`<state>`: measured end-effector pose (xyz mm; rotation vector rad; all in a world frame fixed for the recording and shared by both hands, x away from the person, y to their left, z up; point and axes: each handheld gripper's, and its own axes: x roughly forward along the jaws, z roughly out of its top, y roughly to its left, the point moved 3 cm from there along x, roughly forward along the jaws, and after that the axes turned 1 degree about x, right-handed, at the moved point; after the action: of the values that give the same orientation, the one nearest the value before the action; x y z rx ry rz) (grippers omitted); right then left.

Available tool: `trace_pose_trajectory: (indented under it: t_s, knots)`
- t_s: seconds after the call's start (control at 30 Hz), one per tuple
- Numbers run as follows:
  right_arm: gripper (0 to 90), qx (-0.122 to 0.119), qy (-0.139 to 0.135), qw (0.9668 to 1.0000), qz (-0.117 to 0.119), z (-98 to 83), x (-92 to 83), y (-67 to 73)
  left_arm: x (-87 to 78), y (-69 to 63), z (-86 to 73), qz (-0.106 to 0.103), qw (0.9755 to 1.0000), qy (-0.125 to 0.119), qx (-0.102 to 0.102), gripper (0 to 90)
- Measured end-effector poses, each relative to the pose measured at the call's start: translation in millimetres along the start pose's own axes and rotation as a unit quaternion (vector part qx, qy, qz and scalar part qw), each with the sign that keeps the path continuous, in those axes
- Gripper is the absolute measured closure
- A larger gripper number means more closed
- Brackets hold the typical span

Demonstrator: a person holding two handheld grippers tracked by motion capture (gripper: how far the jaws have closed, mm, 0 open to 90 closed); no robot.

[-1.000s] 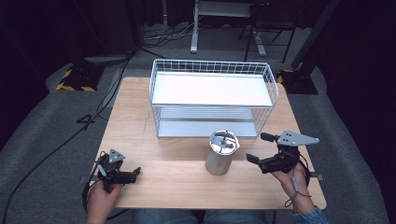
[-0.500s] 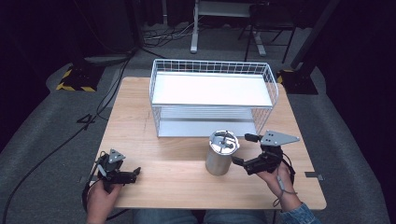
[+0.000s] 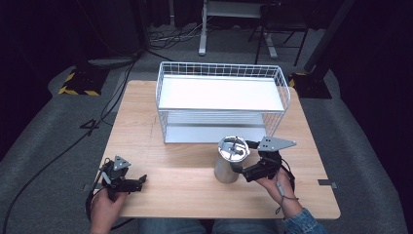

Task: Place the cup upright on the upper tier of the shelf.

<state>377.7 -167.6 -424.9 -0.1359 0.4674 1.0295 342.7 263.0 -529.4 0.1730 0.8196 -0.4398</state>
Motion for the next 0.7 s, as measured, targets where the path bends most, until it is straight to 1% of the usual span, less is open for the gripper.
trace_pose_trajectory:
  t_s: [0.03,0.17,0.2,0.23,0.5,0.63,0.7]
  knots:
    - [0.0,0.0,0.004,1.0,0.003,-1.3,5.1,-0.1,0.0,0.0,0.0,0.0,1.0,0.0,0.0,2.2]
    - [0.0,0.001,0.008,0.9999,0.008,-3.9,14.3,-0.6,0.1,0.0,0.0,0.001,1.0,-0.001,0.0,2.2]
    - [0.0,0.001,0.008,0.9999,0.008,-3.9,14.3,-0.6,0.2,0.0,0.0,0.001,1.0,-0.001,0.0,2.2]
    - [0.0,0.003,0.008,0.9999,0.011,-5.0,18.5,-1.0,0.1,-0.1,0.0,0.001,1.0,-0.001,-0.001,2.2]
    - [0.0,-0.007,0.001,1.0,0.007,-8.6,29.6,-0.8,0.1,-0.1,0.0,0.001,1.0,-0.001,0.0,2.1]
    - [0.0,-0.002,0.008,0.9999,0.01,-11.1,35.1,-1.9,0.1,-0.1,0.0,0.001,1.0,-0.001,0.0,2.1]
    - [0.3,-0.005,0.011,0.9999,0.011,-11.8,36.5,-2.2,0.2,-0.1,0.0,0.001,1.0,-0.001,0.0,2.2]
